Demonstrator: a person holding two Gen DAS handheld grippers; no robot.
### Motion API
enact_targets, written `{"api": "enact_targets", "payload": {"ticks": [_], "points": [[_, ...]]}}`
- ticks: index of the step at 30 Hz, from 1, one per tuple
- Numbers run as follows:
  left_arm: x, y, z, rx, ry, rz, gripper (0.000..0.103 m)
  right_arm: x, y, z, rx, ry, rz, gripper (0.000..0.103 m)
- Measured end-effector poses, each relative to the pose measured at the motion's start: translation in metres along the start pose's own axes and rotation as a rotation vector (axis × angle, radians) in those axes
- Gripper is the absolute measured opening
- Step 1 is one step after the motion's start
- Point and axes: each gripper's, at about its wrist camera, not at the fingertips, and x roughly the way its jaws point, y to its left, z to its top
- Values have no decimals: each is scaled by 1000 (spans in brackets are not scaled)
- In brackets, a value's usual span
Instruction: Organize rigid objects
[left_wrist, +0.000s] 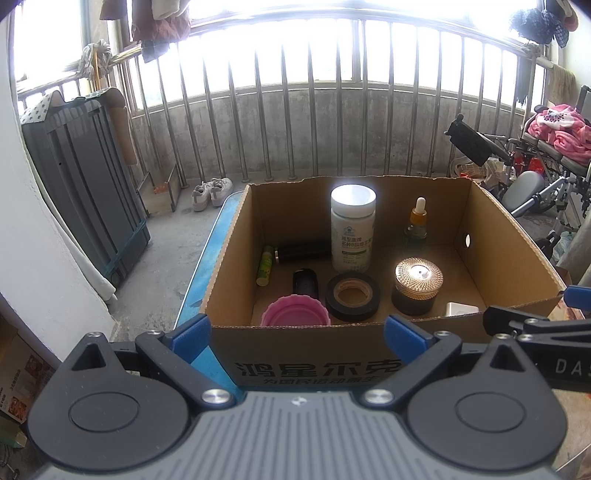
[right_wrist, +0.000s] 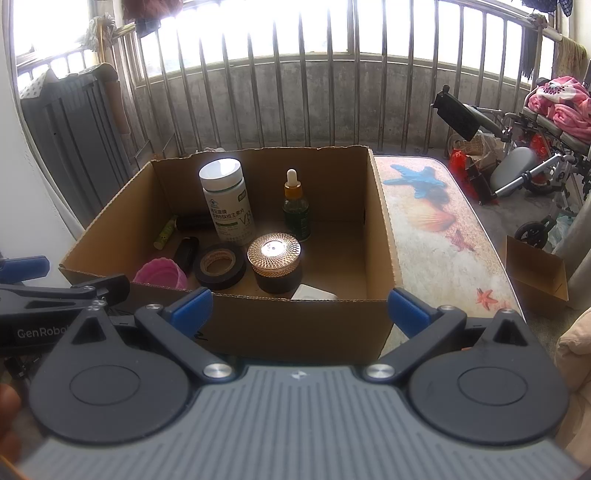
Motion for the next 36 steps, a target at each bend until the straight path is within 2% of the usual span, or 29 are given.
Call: {"api": "enact_targets", "payload": {"ticks": [36], "points": [[-2,1,1,2,2,-2,100,-4,0,-2,5,6,-4,102]]}}
